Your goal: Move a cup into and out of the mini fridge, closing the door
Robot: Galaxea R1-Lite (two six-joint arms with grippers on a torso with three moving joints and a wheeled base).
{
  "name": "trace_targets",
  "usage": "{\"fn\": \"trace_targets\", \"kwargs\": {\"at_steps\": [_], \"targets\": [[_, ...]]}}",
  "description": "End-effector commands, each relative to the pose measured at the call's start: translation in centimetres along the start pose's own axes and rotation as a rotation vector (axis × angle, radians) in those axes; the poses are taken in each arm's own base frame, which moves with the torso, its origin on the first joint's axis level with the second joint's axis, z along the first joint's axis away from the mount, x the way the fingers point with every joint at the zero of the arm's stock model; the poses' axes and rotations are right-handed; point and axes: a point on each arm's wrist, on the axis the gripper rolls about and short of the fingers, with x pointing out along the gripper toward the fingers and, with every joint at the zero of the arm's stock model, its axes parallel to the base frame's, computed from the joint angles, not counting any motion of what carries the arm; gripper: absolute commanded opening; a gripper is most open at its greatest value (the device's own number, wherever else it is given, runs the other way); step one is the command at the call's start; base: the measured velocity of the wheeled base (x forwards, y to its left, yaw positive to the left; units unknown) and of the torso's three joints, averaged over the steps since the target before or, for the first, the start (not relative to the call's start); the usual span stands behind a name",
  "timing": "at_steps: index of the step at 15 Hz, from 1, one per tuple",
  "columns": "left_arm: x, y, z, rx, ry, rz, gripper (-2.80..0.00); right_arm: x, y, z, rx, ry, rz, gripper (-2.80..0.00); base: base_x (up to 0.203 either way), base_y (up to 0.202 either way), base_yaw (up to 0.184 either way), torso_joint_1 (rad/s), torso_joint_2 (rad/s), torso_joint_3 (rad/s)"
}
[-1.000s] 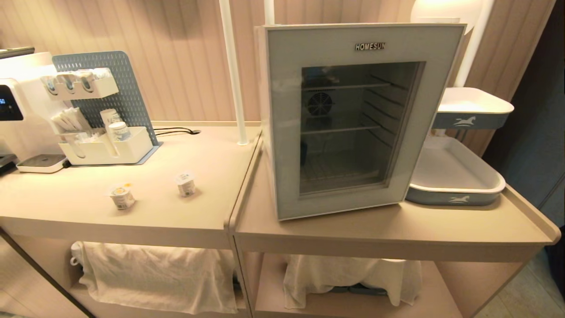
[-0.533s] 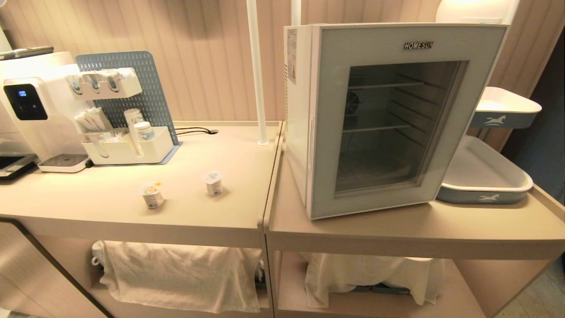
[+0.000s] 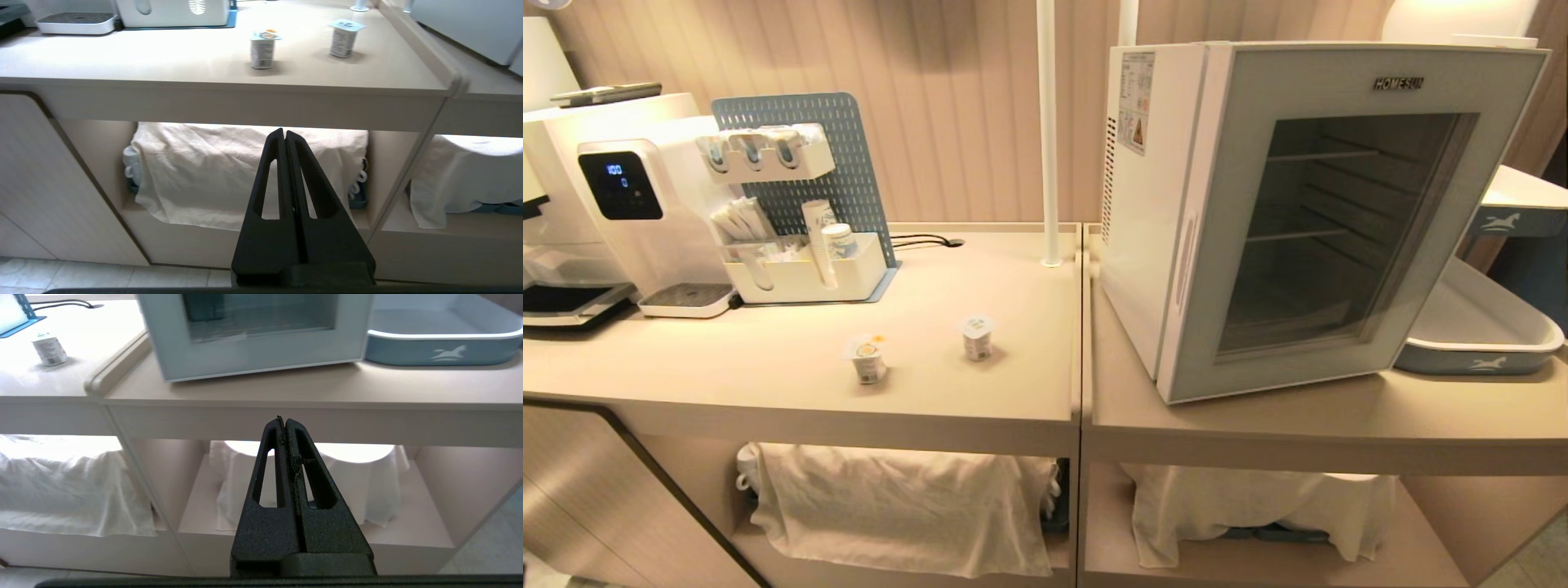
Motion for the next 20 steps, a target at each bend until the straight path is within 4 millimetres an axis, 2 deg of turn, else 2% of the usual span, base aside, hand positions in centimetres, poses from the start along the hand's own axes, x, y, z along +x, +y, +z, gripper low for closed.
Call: {"fn": "trace_targets", "kwargs": {"at_steps": [1, 20], "targets": [[0.0, 0.0, -0.01, 0.0, 0.0, -0.001, -2.8, 0.01, 0.0, 0.0, 0.0, 0.002, 0.001, -2.8, 0.0, 0.19, 0.001, 0.002, 0.0, 0.002], [0.0, 0.0, -0.01, -0.002, 0.0, 0.0, -2.8, 0.03, 0.0, 0.02, 0.006, -0.008, 0.0, -2.8, 0.0, 0.193, 0.001, 0.002, 0.0, 0.003]]}}
